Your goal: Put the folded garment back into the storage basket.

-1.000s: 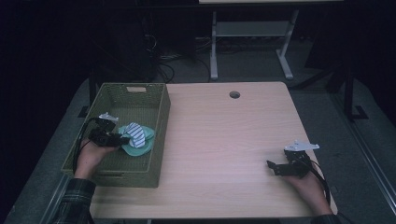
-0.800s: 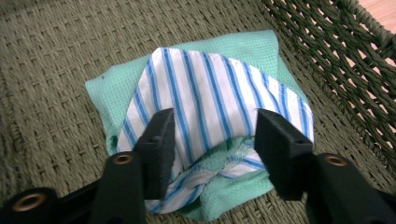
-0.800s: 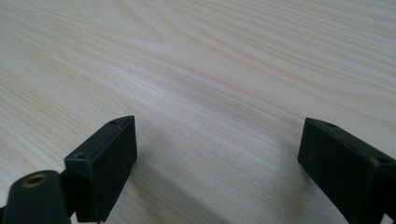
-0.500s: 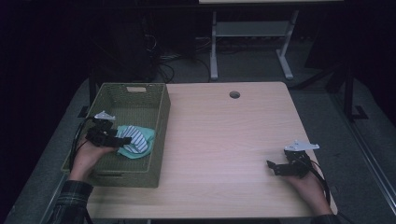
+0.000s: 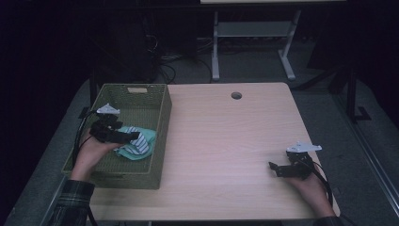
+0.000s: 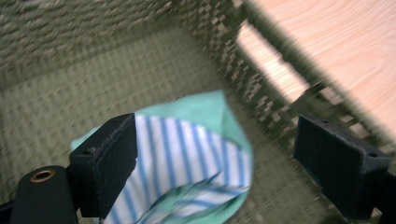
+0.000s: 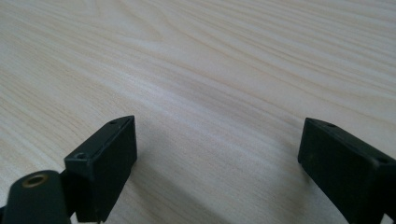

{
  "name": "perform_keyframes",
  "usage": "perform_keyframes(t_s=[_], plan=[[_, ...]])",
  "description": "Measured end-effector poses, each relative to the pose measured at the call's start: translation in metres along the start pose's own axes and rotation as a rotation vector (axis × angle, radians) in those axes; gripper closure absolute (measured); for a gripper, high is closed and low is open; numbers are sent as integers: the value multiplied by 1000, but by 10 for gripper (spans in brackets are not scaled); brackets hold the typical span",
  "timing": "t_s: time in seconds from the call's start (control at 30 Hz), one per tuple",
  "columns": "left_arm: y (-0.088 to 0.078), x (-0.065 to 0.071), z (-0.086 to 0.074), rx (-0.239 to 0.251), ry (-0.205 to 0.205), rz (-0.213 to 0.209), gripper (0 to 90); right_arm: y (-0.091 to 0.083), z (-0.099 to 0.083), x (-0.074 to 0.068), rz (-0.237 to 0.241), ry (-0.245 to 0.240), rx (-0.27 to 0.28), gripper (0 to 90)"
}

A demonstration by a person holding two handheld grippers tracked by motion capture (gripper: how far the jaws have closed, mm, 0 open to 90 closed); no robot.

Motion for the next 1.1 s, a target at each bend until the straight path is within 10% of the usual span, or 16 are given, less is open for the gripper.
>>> perform_keyframes(t_s=[0.57,1.1], plan=[[10,72,45,88,108,-116,134,0,0,0,0,1,1,114],[61,152,58,96,199,-228,134,0,0,0,0,1,0,114]])
Point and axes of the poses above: each handheld gripper's, and its own axes: y roughly forward along the jaws, z roughly out of its top, x roughly to its right, the point moved 4 cm from there along y, roughly forward along the jaws, and after that the axes turned 2 degrees about -z, right-handed, at the moved point
